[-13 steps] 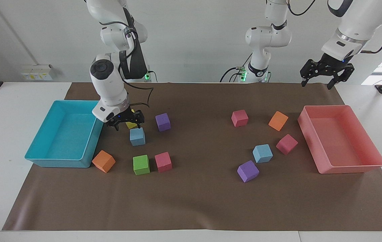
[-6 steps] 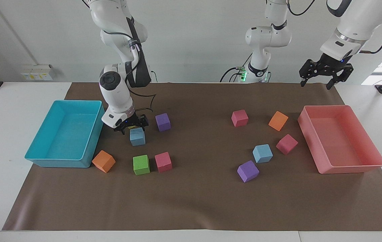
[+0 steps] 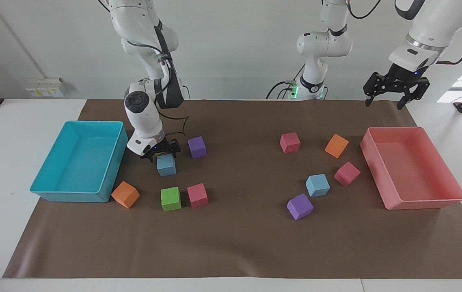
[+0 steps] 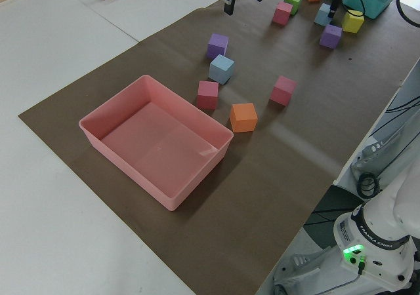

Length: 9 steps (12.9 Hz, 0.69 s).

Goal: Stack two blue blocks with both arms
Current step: 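Reach the right gripper to the light blue cube and grasp it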

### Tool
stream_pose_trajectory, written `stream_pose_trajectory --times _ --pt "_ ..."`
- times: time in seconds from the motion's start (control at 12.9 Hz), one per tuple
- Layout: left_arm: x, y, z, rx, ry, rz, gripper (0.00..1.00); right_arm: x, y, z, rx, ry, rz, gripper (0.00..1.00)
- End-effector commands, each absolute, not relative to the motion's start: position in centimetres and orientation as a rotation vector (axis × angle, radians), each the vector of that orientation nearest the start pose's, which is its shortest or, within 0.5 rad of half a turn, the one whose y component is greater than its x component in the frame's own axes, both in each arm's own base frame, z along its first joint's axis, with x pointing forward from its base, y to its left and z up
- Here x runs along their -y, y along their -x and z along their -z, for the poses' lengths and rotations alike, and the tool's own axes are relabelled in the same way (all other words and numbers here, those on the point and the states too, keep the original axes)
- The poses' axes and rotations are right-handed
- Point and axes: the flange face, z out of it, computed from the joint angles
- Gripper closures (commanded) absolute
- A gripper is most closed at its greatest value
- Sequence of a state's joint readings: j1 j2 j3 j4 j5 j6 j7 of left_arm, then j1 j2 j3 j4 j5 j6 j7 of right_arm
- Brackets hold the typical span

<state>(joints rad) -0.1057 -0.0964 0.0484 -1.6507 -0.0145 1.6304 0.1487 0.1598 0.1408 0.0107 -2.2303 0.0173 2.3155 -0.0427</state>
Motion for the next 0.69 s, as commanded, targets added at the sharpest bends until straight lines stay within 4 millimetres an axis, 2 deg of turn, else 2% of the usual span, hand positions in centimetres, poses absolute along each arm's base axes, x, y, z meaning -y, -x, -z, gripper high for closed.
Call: stream_pose_trajectory --times 0.0,0.15,0.23,0.39,0.54,0.62 --pt "3.2 -53.9 -64.1 -0.327 3.147 0.155 0.00 -9.0 -52.2 -29.7 0.345 3.092 -0.076 0.00" --pt "3.5 -55.1 -63.3 -0.333 3.143 0.184 0.00 -9.0 -52.4 -29.4 0.344 3.092 -0.057 0.00" --pt "3.8 -55.8 -62.6 -0.323 3.141 0.183 0.00 -9.1 -52.4 -29.3 0.349 3.092 -0.057 0.27" --pt "4.6 -57.1 -61.1 -0.291 3.138 0.194 0.00 -9.1 -52.4 -29.4 0.339 3.093 -0.050 1.00" --pt "6.6 -58.6 -59.3 -0.264 3.143 0.215 0.00 -8.8 -53.1 -29.6 0.335 3.093 -0.057 1.00" --pt "6.7 -59.3 -58.4 -0.241 3.146 0.220 0.00 -8.9 -53.2 -30.1 0.340 3.092 -0.057 1.00"
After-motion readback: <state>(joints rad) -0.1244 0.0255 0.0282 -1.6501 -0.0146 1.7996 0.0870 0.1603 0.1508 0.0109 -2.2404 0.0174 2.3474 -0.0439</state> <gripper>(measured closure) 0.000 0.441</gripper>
